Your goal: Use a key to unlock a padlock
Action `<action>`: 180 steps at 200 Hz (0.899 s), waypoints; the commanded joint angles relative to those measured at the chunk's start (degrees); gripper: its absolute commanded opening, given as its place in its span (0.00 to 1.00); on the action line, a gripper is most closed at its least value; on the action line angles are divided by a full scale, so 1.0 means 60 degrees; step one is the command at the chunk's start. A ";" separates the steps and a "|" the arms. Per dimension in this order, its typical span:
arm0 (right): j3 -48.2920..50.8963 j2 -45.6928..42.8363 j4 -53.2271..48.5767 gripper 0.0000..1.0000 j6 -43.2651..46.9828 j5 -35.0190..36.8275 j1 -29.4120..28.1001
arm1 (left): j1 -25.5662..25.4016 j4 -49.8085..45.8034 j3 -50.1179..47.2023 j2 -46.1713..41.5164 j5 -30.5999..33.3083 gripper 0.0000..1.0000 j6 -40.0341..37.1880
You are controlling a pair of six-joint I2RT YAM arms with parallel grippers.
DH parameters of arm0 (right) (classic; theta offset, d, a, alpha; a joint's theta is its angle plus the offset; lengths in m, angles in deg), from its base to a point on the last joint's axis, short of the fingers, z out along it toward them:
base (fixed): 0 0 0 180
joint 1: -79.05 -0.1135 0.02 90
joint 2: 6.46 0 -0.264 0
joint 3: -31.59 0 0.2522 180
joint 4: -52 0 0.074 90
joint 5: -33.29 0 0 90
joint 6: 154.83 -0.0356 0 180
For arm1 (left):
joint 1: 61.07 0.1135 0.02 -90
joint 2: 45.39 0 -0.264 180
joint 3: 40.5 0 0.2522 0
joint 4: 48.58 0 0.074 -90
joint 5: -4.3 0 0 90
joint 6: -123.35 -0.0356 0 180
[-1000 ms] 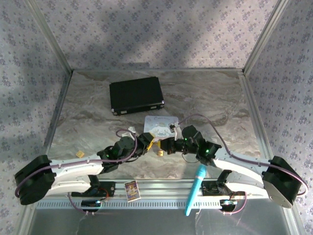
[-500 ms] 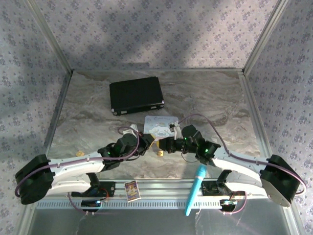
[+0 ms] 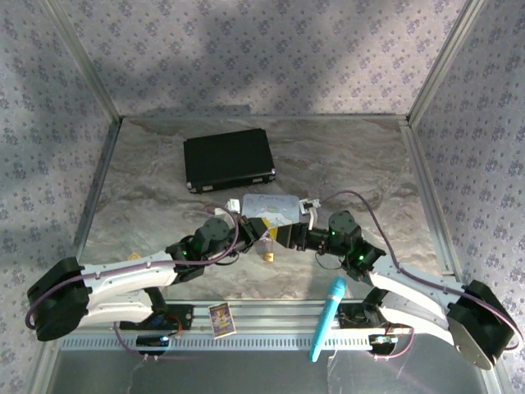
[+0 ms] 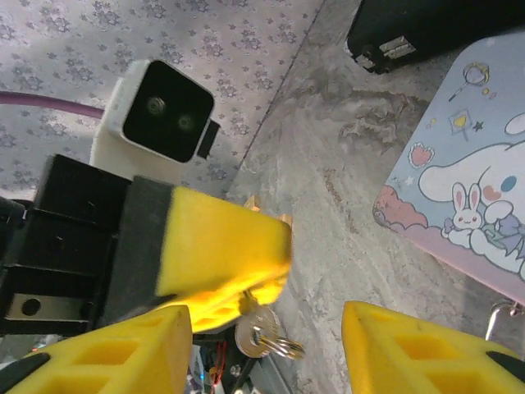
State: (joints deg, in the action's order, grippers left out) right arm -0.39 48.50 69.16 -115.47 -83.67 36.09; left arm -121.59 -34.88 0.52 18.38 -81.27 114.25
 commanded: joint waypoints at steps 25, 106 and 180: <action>0.0304 -0.0121 0.1366 0.31 -0.0560 -0.0643 0.0083 | -0.0068 0.0894 0.0332 0.0041 -0.0265 0.00 -0.0553; 0.0277 -0.0109 0.1561 0.21 -0.0687 -0.0550 0.0170 | -0.0139 0.1125 0.0393 0.0263 -0.0460 0.00 -0.0564; 0.0304 0.0102 0.2025 0.00 -0.0862 -0.0442 0.0198 | -0.0213 0.0971 0.0189 0.0044 -0.0136 0.00 -0.0522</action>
State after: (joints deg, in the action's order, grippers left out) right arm 1.58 49.20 78.10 -120.25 -86.56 37.10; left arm -122.22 -29.50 0.74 19.60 -81.91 111.89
